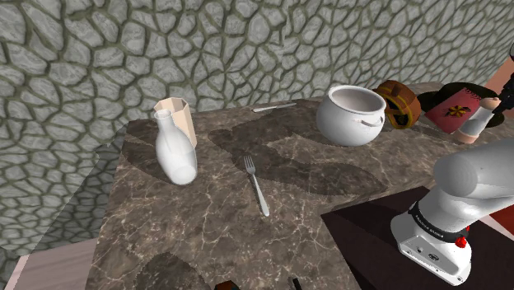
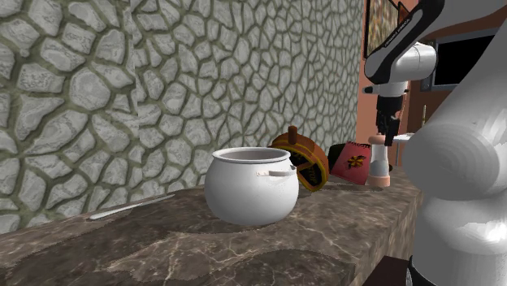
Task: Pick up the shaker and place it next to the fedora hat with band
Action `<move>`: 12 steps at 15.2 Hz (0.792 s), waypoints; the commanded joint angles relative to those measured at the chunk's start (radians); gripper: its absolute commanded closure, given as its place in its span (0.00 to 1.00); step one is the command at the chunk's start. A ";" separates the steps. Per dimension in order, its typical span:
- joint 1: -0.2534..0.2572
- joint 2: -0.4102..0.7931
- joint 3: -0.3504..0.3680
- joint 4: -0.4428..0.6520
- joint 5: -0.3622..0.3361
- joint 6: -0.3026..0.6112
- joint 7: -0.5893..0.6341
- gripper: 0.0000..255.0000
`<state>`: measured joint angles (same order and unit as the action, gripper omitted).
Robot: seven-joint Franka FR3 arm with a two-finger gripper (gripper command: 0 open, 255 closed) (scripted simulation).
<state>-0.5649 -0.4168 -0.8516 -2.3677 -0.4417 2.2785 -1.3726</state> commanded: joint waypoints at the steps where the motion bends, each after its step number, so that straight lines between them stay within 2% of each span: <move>1: 0.001 0.002 -0.001 -0.002 0.000 0.004 0.001 1.00; 5: 0.001 0.002 -0.001 -0.002 0.000 0.004 0.001 1.00; 6: 0.001 0.002 -0.001 -0.002 0.000 0.004 0.001 0.00; 11: 0.001 0.002 -0.001 -0.002 0.000 0.004 0.001 0.00; 12: -0.009 -0.024 0.021 0.011 -0.006 -0.036 0.007 0.00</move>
<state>-0.5699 -0.4296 -0.8400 -2.3628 -0.4453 2.2619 -1.3683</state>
